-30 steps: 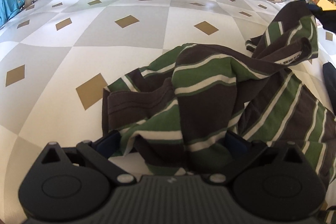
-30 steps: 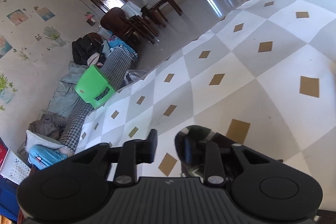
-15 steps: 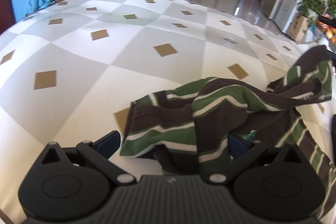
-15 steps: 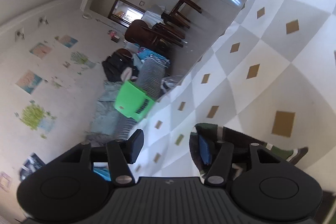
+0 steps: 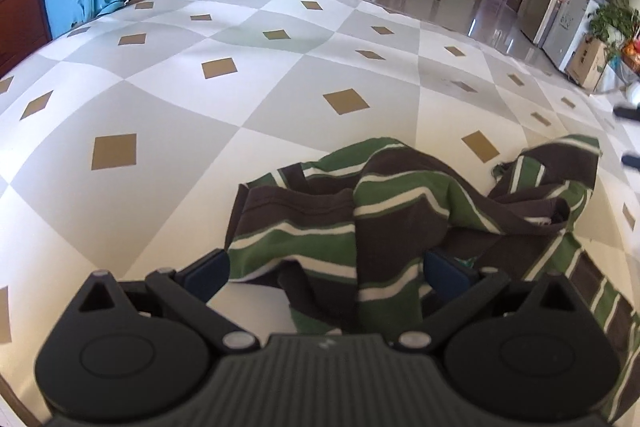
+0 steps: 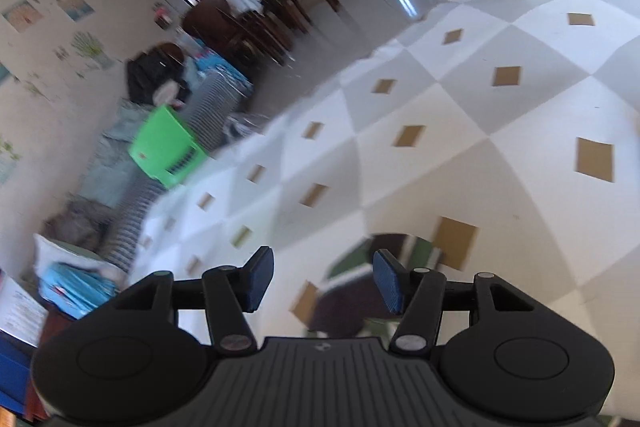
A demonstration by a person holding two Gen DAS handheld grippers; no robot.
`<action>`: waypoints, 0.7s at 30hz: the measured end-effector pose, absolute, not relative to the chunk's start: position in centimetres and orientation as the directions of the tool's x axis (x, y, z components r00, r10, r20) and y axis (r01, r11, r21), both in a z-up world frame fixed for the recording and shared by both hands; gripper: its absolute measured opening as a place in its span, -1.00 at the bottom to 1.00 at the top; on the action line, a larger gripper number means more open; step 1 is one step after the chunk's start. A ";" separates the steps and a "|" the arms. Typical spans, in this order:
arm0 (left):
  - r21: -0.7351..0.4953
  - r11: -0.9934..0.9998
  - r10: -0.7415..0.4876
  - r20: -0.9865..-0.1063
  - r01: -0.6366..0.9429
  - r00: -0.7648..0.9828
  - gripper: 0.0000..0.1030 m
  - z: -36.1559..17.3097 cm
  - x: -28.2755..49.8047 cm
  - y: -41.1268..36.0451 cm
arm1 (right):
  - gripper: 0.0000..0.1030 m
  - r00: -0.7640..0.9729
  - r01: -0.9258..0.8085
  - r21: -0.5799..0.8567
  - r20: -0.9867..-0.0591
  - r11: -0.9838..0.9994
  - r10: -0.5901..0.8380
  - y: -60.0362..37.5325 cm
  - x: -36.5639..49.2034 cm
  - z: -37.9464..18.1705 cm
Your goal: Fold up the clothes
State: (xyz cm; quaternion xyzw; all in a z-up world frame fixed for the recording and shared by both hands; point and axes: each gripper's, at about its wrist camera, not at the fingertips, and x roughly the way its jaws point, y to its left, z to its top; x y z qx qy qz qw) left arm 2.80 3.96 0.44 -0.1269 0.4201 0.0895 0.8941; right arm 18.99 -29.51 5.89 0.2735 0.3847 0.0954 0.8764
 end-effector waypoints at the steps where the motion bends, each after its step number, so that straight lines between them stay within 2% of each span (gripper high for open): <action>1: -0.161 0.948 0.053 -0.772 -0.275 0.634 1.00 0.6 2.8 4.2 | 0.06 0.672 0.050 0.534 -0.643 0.844 0.367 -29.5 19.0 5.6; 8: -0.184 0.923 0.072 -0.781 -0.338 0.620 1.00 1.4 4.0 6.4 | 0.06 0.633 0.036 0.481 -0.690 0.876 0.352 -29.2 18.8 4.9; 21: 0.022 0.958 0.175 -0.837 -0.287 0.519 1.00 2.5 10.4 8.6 | 0.06 0.576 -0.088 0.378 -0.735 0.922 0.357 -25.9 18.9 4.2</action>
